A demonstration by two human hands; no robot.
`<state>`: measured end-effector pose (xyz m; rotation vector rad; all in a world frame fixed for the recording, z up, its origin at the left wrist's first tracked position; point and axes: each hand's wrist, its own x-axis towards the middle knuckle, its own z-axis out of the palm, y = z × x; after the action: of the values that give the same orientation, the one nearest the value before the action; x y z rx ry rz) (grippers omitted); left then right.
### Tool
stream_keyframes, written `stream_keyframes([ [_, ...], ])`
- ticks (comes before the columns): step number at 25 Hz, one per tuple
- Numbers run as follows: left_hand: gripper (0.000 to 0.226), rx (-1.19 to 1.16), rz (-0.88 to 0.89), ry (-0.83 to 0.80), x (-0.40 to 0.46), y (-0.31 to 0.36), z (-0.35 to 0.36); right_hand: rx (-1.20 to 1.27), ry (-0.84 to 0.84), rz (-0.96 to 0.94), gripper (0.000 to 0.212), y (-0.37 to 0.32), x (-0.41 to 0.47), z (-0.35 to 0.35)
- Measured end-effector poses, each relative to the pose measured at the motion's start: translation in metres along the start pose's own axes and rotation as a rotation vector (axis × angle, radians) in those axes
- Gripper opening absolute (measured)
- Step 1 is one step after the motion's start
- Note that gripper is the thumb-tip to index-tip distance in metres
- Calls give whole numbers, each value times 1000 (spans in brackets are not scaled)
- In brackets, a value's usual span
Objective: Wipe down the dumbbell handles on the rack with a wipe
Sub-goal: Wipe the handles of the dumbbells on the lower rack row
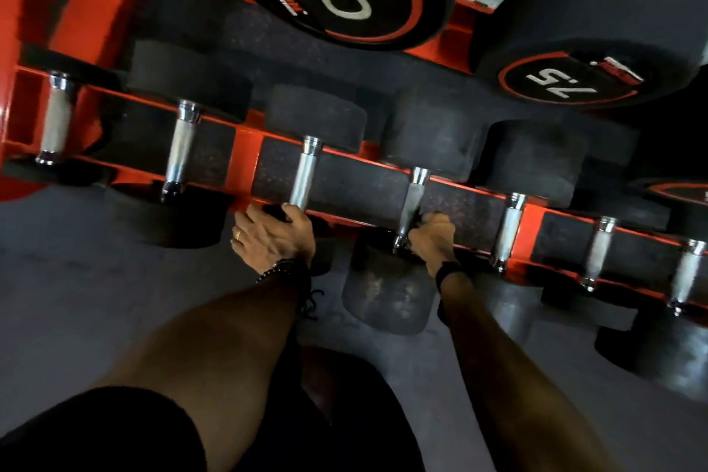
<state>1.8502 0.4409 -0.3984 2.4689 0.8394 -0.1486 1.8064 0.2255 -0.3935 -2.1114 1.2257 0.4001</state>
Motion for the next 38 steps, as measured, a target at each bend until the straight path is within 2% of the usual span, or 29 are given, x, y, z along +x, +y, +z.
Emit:
stream_keyframes([
  [2,63,-10,13,-2,-1,-1,3,166,-126,43,33,-7,-1,1],
  [4,62,-6,18,16,0,-2,6,362,-284,105,68,-9,6,8],
  [5,63,1,19,17,0,-3,6,422,-350,126,77,-8,9,10],
  [8,64,18,32,-1,0,-5,7,578,-490,159,78,-6,14,8],
  [9,64,22,32,-9,0,-5,7,570,-477,155,81,-9,9,5],
  [11,61,22,21,-15,2,-6,8,534,-352,84,73,-8,4,8],
  [13,59,23,24,-3,1,-6,8,532,-289,112,71,-8,5,12],
  [16,59,25,26,0,-1,-5,8,695,-532,238,59,-6,23,9],
  [18,59,28,29,-8,0,-5,9,662,-502,263,70,-4,28,12],
  [20,60,37,28,-7,0,-6,8,559,-328,193,90,-4,24,22],
  [21,60,41,22,-13,0,-6,7,540,-267,157,94,-4,21,27],
  [22,61,42,18,-18,0,-5,6,549,-245,151,89,-4,21,29],
  [23,61,40,18,-17,-1,-5,6,587,-270,177,74,-3,24,29],
  [25,61,37,27,-11,-2,-4,5,720,-491,242,39,-5,29,22],
  [27,62,41,26,-9,-1,-4,6,701,-594,209,34,-5,33,21],
  [29,63,47,20,-11,0,-5,6,639,-523,151,43,-3,32,24],
  [32,62,41,29,-3,-2,-5,5,231,-313,-43,40,4,30,13],
  [34,62,37,29,0,-1,-5,5,-15,-312,-152,47,11,33,-1],
  [36,62,42,27,2,0,-6,5,-57,-350,-134,50,18,32,-15],
  [38,62,45,22,-12,0,-7,5,28,-437,-61,38,24,30,-24],
])
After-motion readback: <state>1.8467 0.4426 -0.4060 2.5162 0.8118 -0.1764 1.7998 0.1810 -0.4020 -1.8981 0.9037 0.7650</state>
